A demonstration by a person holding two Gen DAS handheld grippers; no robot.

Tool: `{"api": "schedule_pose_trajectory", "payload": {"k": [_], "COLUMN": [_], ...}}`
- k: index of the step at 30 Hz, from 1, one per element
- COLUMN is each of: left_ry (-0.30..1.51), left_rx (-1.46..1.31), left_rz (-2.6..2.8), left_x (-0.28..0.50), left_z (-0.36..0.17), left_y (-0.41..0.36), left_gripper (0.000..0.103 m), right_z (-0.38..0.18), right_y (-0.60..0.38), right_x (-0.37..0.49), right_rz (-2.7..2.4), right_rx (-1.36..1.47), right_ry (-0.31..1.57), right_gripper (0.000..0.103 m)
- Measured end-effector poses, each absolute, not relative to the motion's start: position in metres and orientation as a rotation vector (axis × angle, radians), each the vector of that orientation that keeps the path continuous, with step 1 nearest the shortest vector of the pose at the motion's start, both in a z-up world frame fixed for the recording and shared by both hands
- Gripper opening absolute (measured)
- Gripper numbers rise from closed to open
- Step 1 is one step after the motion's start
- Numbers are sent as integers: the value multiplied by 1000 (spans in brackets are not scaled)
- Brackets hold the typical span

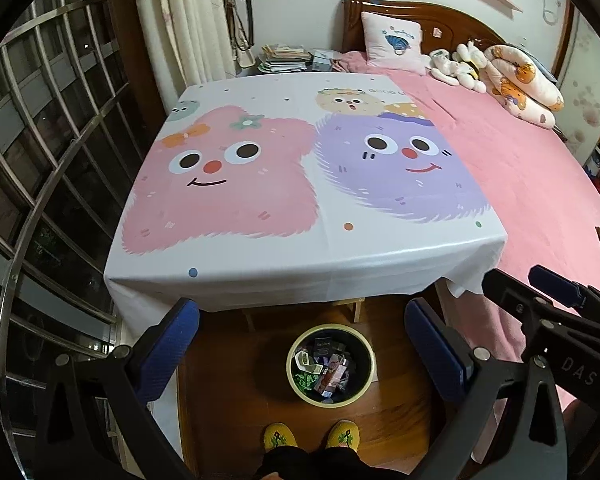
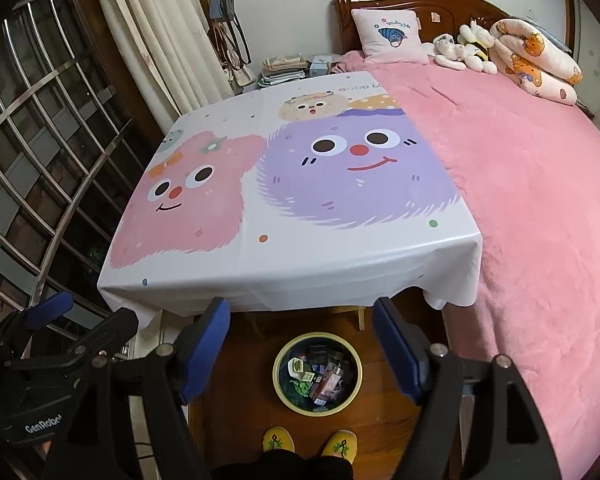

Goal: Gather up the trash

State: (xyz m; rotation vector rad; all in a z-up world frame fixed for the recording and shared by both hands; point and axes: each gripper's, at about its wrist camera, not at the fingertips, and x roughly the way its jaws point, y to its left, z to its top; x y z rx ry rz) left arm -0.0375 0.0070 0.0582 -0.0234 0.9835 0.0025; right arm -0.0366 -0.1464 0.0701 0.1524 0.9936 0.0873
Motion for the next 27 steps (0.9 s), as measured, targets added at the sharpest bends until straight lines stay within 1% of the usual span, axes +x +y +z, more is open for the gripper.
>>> {"api": "schedule_pose_trajectory", "payload": {"k": [27], "left_ry": [985], "left_rx": [-57], "left_rz": [35], "left_x": [-22], "left_z": [56], "left_y": [16], "left_gripper": [102], "right_z": [75], "right_y": [-143], "right_x": [-20], "right_rz": [110], "right_rx": [97], "right_ry": [975], "right_gripper": [74]}}
